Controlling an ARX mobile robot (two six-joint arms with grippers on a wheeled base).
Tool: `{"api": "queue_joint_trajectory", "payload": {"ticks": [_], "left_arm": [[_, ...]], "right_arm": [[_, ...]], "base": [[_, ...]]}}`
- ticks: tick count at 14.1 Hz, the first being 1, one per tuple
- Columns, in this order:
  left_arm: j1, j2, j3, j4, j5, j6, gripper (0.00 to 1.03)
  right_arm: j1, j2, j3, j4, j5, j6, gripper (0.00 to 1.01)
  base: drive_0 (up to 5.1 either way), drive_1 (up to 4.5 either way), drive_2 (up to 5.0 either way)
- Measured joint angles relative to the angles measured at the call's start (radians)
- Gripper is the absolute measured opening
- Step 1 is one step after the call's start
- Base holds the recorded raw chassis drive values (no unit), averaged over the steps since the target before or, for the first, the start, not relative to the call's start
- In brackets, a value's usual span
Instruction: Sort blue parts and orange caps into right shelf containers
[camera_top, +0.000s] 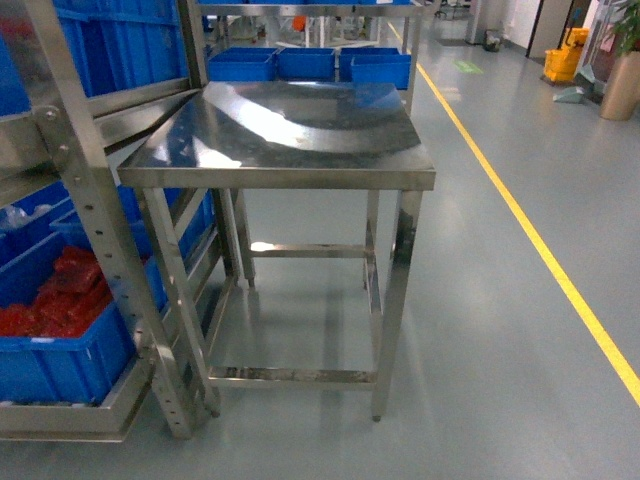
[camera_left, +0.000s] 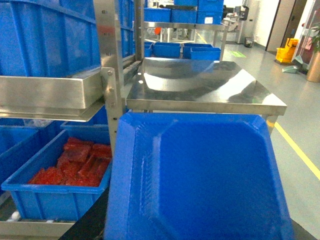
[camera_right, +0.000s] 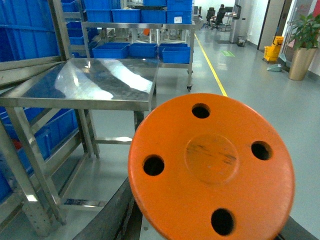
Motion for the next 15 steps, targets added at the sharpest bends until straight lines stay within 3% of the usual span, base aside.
{"api": "queue_joint_trajectory", "payload": {"ticks": [15], "left_arm": [[0.000, 0.000, 0.000, 0.002, -0.001, 0.000, 0.43]], "right_arm": [[0.000, 0.000, 0.000, 0.003, 0.000, 0.000, 0.42]], "base": [[0.0, 4.21, -4.2]]}}
